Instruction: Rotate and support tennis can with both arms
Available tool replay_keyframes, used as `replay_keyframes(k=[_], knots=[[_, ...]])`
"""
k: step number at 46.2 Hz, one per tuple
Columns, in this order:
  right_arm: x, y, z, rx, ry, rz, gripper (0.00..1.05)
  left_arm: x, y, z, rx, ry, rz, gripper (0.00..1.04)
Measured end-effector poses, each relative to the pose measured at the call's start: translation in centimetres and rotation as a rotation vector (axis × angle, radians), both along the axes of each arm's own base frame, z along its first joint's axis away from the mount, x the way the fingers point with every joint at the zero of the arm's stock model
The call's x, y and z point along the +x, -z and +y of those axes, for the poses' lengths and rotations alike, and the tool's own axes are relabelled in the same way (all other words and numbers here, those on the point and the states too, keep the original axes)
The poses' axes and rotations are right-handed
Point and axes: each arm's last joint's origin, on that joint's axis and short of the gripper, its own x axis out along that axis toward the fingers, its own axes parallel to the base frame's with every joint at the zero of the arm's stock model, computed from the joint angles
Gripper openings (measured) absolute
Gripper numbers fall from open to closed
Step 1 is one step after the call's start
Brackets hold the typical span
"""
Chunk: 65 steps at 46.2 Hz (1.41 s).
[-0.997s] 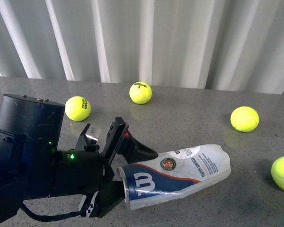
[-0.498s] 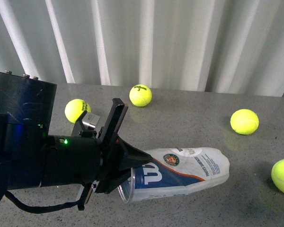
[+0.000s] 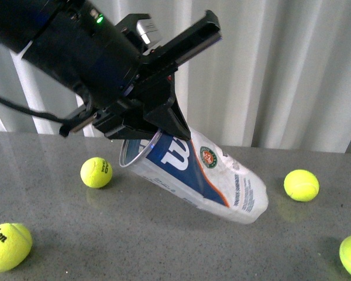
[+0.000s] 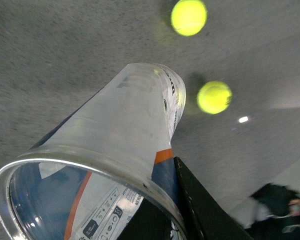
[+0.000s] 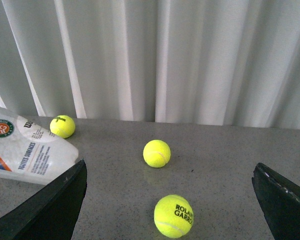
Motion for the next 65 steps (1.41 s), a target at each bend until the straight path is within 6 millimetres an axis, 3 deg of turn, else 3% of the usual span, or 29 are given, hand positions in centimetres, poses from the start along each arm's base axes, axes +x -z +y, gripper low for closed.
replay_keyframes(k=[10, 16, 30, 40, 53, 65], knots=[[0.0, 0.0, 0.0, 0.000, 0.000, 0.000, 0.98, 2.9, -3.3, -2.6, 0.488, 0.204, -0.141, 0.04], [0.0, 0.0, 0.0, 0.000, 0.000, 0.000, 0.98, 4.1, -2.8, -4.0, 0.703, 0.321, -0.168, 0.04], [0.0, 0.0, 0.0, 0.000, 0.000, 0.000, 0.98, 4.6, 1.5, -6.7, 0.837, 0.494, -0.129, 0.04], [0.0, 0.0, 0.0, 0.000, 0.000, 0.000, 0.98, 4.7, 2.6, -7.3, 0.819, 0.509, -0.144, 0.04], [0.0, 0.0, 0.0, 0.000, 0.000, 0.000, 0.98, 4.7, 2.4, -7.5, 0.767, 0.500, -0.136, 0.53], [0.0, 0.0, 0.0, 0.000, 0.000, 0.000, 0.98, 4.6, 1.2, -7.3, 0.736, 0.462, -0.140, 0.87]])
